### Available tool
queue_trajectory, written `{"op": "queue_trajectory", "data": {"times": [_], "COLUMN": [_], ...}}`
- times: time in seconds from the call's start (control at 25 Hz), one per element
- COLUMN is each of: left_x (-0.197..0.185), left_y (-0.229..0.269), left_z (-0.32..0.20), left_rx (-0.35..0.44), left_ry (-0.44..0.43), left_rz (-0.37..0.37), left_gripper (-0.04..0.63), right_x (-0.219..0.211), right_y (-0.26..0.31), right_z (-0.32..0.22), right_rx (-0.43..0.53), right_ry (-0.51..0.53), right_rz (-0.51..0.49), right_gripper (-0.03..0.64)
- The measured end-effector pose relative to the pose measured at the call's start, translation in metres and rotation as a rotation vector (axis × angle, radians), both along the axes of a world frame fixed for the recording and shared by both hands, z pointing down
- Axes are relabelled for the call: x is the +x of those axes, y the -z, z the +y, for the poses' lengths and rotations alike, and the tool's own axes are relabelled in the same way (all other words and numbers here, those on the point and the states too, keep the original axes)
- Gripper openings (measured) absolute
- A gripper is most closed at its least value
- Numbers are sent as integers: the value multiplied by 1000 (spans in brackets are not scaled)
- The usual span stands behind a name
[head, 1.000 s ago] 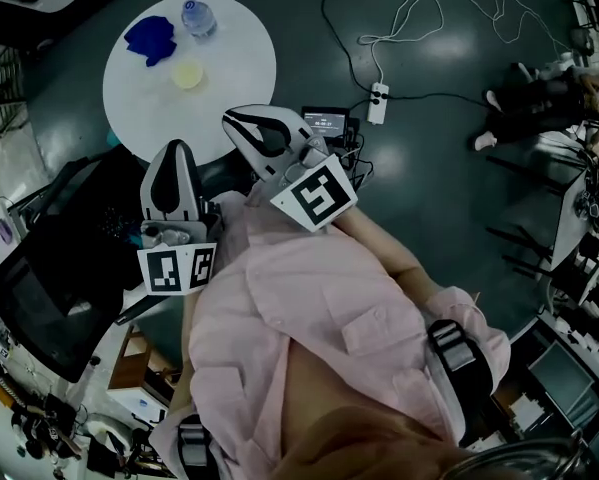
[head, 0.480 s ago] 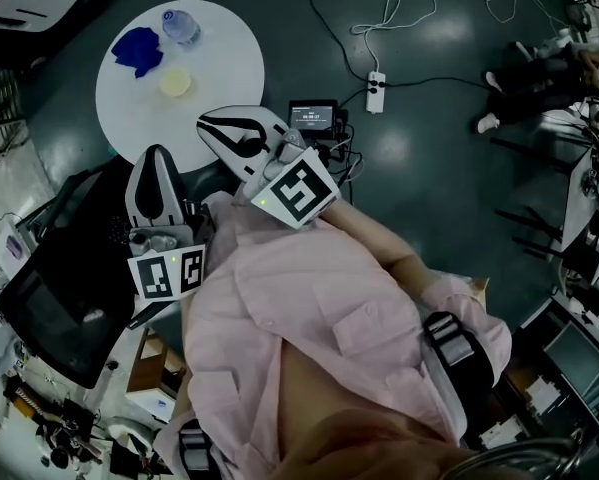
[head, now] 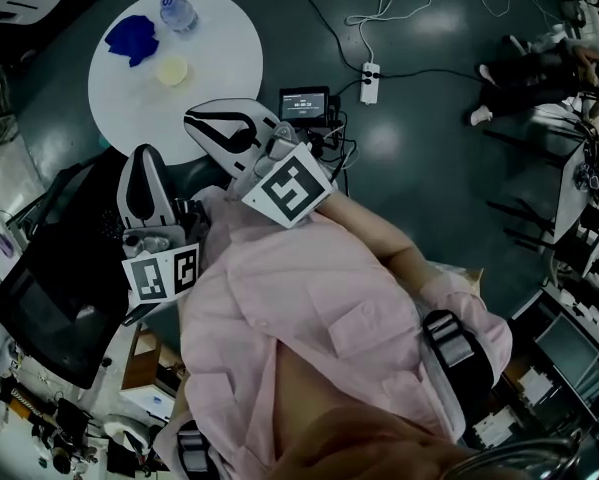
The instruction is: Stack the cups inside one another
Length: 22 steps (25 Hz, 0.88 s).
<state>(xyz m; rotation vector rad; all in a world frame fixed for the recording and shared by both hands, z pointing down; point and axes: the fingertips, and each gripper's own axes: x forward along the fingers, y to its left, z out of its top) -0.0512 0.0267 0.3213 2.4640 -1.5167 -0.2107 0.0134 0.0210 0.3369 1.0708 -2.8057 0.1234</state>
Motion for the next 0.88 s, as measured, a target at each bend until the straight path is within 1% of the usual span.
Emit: {"op": "queue_trajectory", "data": {"times": [0.2, 0.88], "left_x": [-9, -12], "left_y": [-5, -7], "left_z": [3, 12], "left_rx": [-24, -23], "left_ry": [25, 47], "left_rz": [18, 33], "left_gripper": [20, 20], "right_x": [-3, -3], "right_y": [-2, -4], "right_z": [3, 9], "right_rx": [-1, -3], "right_ry": [7, 13], "right_rz": [10, 16], "right_gripper": [34, 35]}}
